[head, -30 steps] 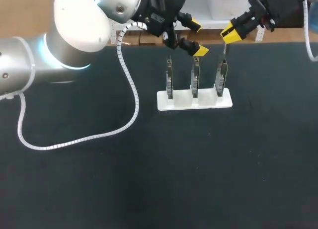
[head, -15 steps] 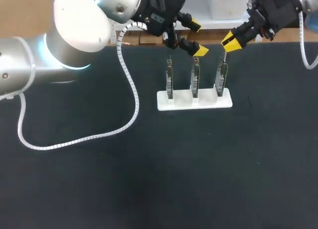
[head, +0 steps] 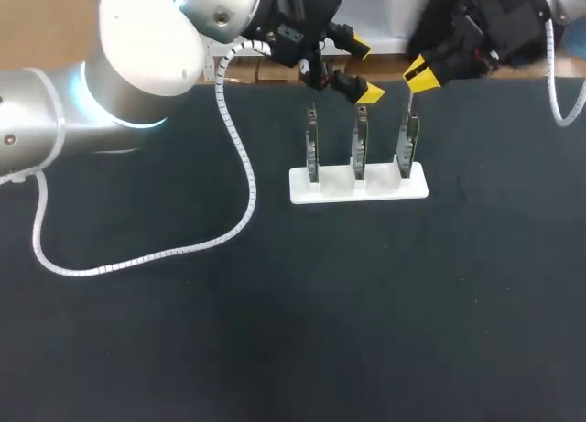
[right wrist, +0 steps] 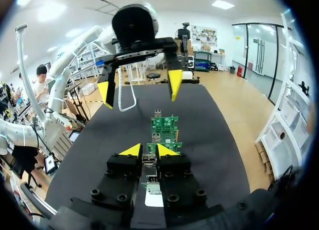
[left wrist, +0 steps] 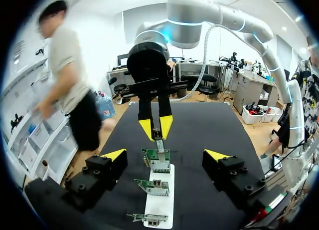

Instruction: Pick up the optical module with the left hand, and insert it into the network port with the right hand.

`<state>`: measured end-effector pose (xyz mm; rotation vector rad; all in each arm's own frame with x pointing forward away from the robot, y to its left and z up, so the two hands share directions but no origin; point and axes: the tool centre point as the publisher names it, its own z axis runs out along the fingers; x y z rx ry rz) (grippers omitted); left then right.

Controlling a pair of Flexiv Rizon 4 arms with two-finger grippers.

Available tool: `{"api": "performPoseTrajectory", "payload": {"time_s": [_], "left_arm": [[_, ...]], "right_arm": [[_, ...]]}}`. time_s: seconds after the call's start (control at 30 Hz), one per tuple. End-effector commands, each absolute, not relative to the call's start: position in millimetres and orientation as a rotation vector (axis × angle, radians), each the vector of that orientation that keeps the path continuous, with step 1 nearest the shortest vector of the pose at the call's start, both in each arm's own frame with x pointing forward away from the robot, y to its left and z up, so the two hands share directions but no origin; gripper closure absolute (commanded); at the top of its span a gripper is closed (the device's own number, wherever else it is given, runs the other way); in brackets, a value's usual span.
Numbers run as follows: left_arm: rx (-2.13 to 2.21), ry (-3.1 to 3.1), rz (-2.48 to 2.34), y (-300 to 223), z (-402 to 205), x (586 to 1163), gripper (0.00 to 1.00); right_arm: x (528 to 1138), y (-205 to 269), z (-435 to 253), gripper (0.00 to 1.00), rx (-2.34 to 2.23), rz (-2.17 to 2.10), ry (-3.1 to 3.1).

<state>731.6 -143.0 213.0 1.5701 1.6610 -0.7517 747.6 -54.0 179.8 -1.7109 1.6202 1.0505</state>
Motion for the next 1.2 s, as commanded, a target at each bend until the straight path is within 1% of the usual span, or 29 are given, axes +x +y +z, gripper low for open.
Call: {"api": "performPoseTrajectory", "payload": {"time_s": [0.03,1.2], "left_arm": [[1.569,1.661,-0.750,-143,213,731,0.00],[1.569,1.661,-0.750,-143,213,731,0.00]], "right_arm": [[746,-57,177,1.00,-1.704,1.051,1.612],[748,-56,175,1.00,-1.737,1.021,1.625]]}}
